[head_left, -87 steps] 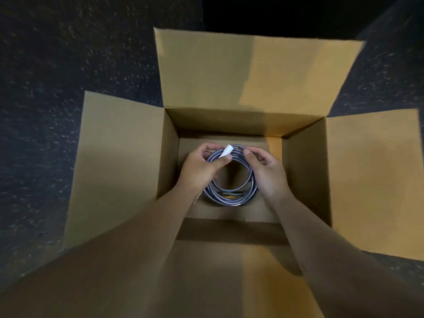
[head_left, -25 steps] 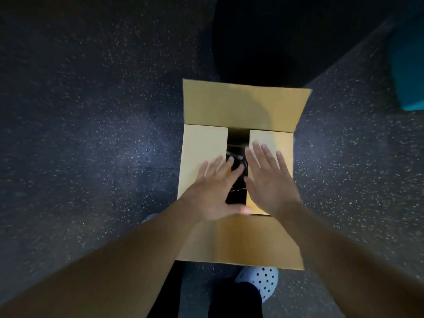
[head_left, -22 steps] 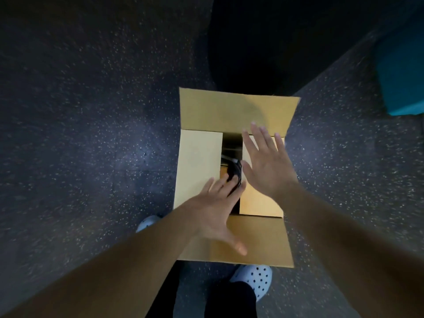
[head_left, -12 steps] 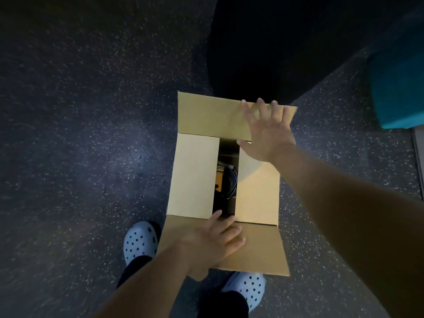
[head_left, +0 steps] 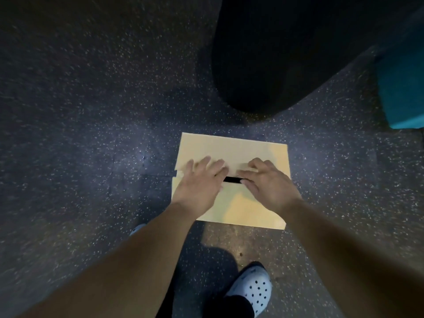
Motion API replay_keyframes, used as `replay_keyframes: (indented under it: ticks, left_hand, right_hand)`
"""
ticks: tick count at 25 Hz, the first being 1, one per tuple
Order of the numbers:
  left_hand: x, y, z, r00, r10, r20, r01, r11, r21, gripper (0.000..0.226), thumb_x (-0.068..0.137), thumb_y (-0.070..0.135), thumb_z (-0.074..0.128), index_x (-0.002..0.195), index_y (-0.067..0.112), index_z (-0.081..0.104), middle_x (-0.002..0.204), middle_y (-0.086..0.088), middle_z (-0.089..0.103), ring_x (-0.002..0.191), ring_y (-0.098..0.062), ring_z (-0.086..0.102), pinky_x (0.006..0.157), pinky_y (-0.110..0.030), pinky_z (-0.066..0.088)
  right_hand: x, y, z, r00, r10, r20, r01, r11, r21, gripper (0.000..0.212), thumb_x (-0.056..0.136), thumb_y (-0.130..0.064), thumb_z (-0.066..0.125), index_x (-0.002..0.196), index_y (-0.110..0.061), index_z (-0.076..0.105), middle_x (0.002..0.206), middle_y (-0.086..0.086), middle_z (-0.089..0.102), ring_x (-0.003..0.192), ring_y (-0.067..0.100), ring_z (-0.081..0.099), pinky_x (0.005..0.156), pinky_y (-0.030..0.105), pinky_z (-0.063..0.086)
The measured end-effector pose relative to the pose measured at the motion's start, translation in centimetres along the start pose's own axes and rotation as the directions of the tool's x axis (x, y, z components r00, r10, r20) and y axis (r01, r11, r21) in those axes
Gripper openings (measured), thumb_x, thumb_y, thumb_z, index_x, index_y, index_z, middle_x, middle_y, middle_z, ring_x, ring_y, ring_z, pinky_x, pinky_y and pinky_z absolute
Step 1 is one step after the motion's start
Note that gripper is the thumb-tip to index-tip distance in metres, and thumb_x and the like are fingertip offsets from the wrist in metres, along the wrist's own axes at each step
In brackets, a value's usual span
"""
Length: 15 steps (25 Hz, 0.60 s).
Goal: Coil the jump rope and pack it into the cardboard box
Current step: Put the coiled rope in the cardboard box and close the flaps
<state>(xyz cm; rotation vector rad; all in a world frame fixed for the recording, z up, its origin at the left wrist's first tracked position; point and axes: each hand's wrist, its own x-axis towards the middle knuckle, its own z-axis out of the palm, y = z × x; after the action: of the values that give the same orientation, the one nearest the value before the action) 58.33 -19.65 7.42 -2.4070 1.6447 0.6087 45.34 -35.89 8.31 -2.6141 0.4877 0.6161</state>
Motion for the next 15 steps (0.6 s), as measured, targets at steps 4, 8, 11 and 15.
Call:
replay_keyframes:
  ticks: [4,8,11,15]
  left_hand:
    - [2.6,0.4,3.2,0.999,-0.051,-0.014,0.051,0.998,-0.029,0.05,0.1,0.015,0.055,0.148,0.024,0.046,0.155,-0.002,0.038,0.137,-0.03,0.039,0.107,-0.049,0.042]
    - [3.3,0.7,4.9,0.99,-0.1,-0.098,0.104,0.994,0.034,0.047,0.094,0.017,0.065,0.14,0.023,0.054,0.147,-0.003,0.041,0.128,-0.028,0.044,0.096,-0.043,0.048]
    - [4.1,1.1,4.4,0.993,-0.081,-0.092,0.088,0.993,0.08,0.045,0.094,0.016,0.064,0.137,0.02,0.054,0.143,-0.005,0.04,0.125,-0.028,0.044,0.094,-0.042,0.047]
    - [3.8,1.1,2.2,0.986,-0.115,-0.124,0.114,0.993,-0.016,0.039,0.095,0.015,0.061,0.133,0.023,0.057,0.135,-0.004,0.049,0.118,-0.025,0.051,0.092,-0.039,0.048]
  right_hand:
    - [1.7,0.3,4.7,1.0,-0.006,-0.03,-0.001,0.978,-0.207,0.04,0.1,-0.034,0.057,0.139,-0.032,0.061,0.146,0.007,0.047,0.123,0.031,0.049,0.093,0.046,0.053]
    - [2.3,-0.4,7.5,0.987,0.105,-0.117,-0.137,0.942,-0.307,0.049,0.084,-0.018,0.079,0.13,-0.027,0.066,0.14,0.011,0.051,0.118,0.035,0.054,0.089,0.047,0.054]
    - [2.8,-1.1,7.4,0.977,0.1,-0.188,-0.15,0.949,-0.277,0.05,0.093,-0.015,0.066,0.141,-0.026,0.055,0.145,0.01,0.04,0.125,0.033,0.045,0.102,0.045,0.046]
    - [2.5,-1.8,4.9,0.979,0.075,-0.187,-0.113,0.972,-0.204,0.036,0.093,-0.009,0.062,0.124,-0.024,0.069,0.132,0.006,0.051,0.116,0.029,0.049,0.094,0.038,0.045]
